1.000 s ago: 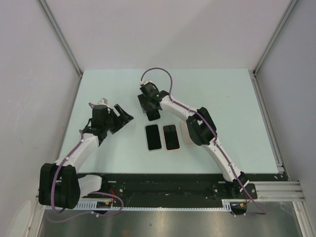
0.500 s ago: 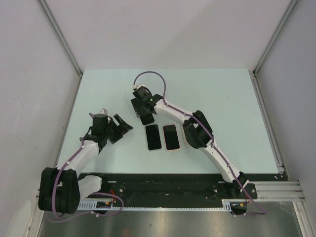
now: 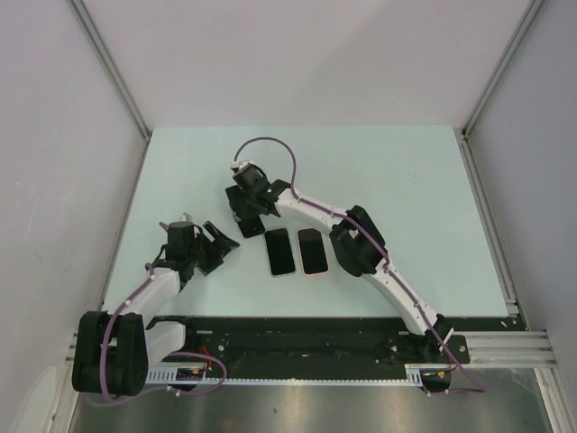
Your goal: Put the phone into the phone case
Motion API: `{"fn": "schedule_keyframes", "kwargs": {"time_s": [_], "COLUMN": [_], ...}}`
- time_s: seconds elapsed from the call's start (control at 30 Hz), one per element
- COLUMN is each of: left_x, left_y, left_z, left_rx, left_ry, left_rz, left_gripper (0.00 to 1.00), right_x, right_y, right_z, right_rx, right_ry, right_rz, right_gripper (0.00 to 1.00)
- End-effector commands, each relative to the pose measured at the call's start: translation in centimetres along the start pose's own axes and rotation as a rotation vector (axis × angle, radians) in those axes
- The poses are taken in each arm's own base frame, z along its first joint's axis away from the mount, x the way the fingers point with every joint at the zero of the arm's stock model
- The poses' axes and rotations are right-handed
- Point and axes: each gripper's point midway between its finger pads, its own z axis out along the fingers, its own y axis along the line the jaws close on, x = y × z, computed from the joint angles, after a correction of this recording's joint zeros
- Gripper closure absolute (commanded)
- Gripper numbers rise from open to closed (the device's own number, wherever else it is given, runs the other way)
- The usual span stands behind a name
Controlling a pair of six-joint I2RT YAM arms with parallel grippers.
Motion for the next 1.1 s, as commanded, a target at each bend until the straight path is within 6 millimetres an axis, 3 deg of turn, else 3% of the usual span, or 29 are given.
{"fn": "schedule_keyframes", "kwargs": {"time_s": [0.0, 0.1, 0.33, 0.6, 0.67, 0.93, 1.07], "left_x": [-1.3, -1.6, -2.9, -2.8, -3.1, -3.1, -3.6], "left_y": [-2.0, -3.1, -3.2, -3.7, -3.9, -4.2, -6.1], "left_z": [0.1, 0.3, 1.8, 3.6, 3.8, 3.4, 2.1], "left_rx": [0.108, 0.172, 0.163, 0.192, 0.193, 0.201, 0.260], "left_ry": [-0.057, -0.074, -0.103, -0.060, -0.060, -0.054, -0.057], "left_rz": [-0.028, -0.022, 0.011, 0.035, 0.051, 0.077, 0.119], "left_gripper": [0.20, 0.22, 0.27, 0.34, 0.42, 0.80, 0.95], "right_x": [4.2, 4.6, 5.5, 6.1, 6.6, 4.5, 1.7], "right_y": [3.0, 3.4, 3.8, 3.5, 3.5, 4.2, 3.5], "right_z": [-0.4, -0.6, -0.9, -1.3, -1.8, -3.8, -6.0], "right_rx": [-0.125, -0.165, -0.258, -0.327, -0.356, -0.441, -0.472], "right_ry": [0.131, 0.146, 0.176, 0.191, 0.203, 0.167, 0.114], "right_rz": [0.068, 0.091, 0.172, 0.245, 0.265, 0.277, 0.270], "right_gripper": [0.42, 0.42, 0.42, 0.42, 0.42, 0.38, 0.31]}}
